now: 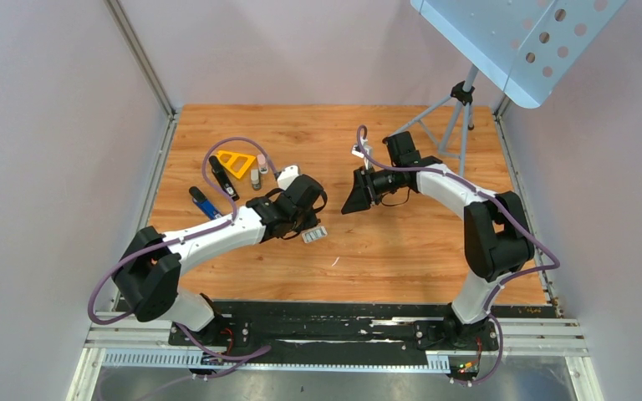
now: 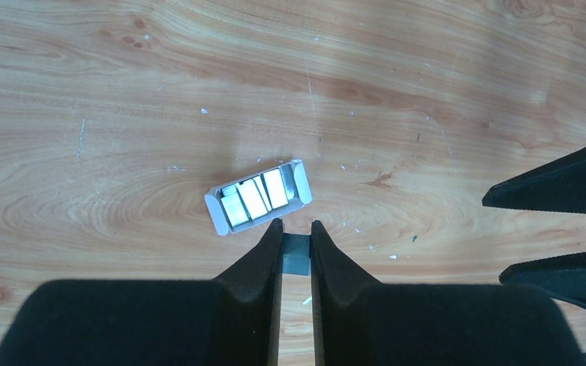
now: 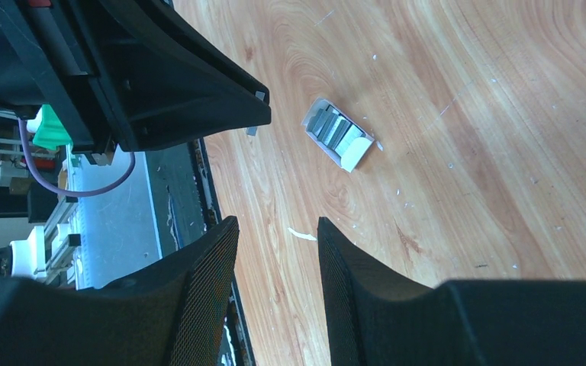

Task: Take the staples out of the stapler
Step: Place the staple in the staple box.

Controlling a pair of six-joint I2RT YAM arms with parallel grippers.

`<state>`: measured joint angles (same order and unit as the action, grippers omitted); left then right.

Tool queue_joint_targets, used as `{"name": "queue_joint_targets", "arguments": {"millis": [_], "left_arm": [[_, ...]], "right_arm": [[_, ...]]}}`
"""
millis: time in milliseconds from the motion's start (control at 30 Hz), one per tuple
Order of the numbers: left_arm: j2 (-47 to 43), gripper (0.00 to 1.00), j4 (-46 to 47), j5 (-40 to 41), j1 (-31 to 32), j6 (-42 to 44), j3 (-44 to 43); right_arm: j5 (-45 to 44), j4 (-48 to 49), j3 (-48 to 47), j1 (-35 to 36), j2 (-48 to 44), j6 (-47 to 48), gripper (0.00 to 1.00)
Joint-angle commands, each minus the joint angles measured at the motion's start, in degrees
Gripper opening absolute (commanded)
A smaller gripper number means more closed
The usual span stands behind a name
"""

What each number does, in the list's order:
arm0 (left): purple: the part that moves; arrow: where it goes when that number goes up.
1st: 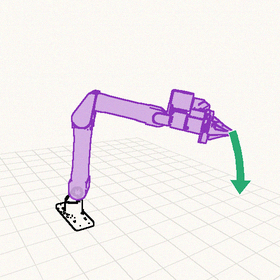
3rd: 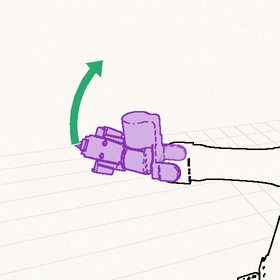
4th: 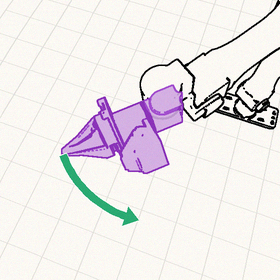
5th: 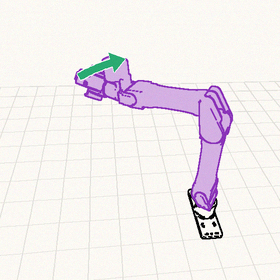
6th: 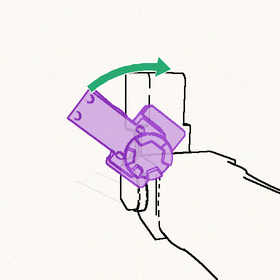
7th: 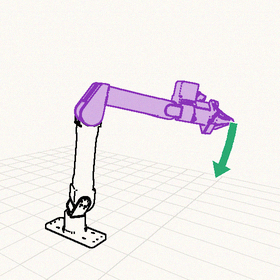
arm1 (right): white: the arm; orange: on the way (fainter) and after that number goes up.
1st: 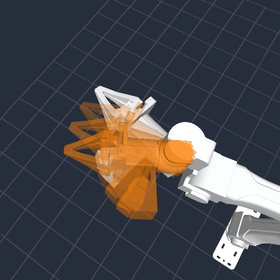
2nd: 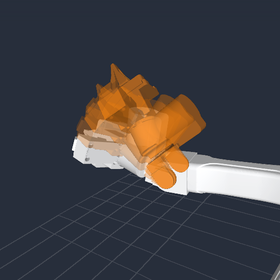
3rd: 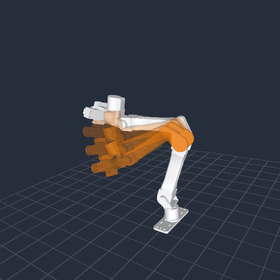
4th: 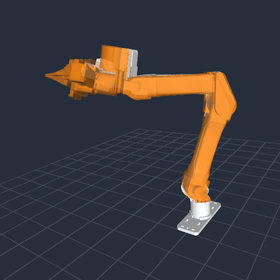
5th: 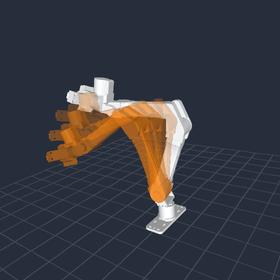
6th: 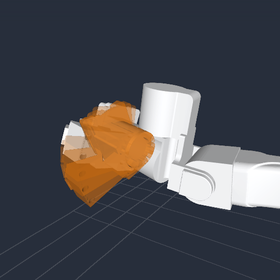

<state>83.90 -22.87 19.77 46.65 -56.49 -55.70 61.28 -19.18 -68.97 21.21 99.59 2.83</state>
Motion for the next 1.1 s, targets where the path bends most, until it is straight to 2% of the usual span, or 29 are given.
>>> {"name": "queue_joint_targets", "arguments": {"millis": [0,200,567,1067], "left_arm": [[-0.5,0.01,1.1,2.8,0.8,-2.7,0.7],[0.5,0.01,1.4,3.9,1.3,-5.0,2.0],[6.5,0.01,-2.7,6.0,2.2,-7.5,-1.7],[10.6,0.02,-3.9,4.8,2.3,-7.8,-4.1]], "right_arm": [[-0.5,-1.5,0.0,-0.6,-1.4,2.0,0.47],[-1.0,-1.4,0.6,-0.6,-2.0,2.6,0.47],[-0.4,-1.4,0.4,-0.6,-0.7,2.7,0.47],[-0.1,-1.4,0.3,-0.7,0.0,2.8,0.47]]}}
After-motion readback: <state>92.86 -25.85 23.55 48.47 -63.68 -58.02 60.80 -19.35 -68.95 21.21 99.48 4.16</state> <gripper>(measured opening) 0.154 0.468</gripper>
